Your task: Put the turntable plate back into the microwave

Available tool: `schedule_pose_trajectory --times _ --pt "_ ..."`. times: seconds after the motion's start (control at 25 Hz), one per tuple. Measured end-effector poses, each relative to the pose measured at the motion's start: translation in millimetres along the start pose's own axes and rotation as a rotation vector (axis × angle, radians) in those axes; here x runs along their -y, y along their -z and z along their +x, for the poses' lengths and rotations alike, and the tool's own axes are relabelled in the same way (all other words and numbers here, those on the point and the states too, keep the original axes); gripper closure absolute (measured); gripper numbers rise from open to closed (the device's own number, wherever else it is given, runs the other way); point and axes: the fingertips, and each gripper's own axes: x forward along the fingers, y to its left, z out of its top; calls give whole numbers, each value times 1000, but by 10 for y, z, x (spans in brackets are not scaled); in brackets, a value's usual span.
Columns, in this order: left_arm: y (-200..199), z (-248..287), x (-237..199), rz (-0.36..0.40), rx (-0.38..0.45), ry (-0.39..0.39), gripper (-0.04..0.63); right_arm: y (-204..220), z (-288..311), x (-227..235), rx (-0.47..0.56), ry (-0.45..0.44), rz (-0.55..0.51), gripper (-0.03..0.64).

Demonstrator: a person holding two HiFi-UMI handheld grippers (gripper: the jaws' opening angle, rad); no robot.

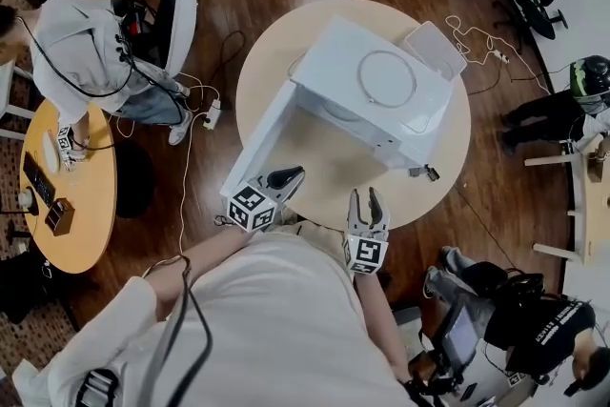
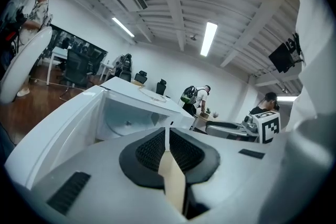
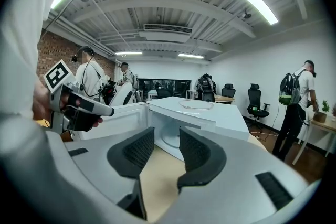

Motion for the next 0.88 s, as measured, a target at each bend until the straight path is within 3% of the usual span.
schedule_pose_trajectory --times 0.32,0.52,0.88 --pt "55 -44 159 19 -6 11 583 -31 -159 -66 26 -3 -12 469" --pt "-1 -145 368 93 -23 34 583 36 -306 -103 28 7 -16 469" --pt "35 -500 525 81 5 -11 583 -8 -644 -394 42 -39 -52 469"
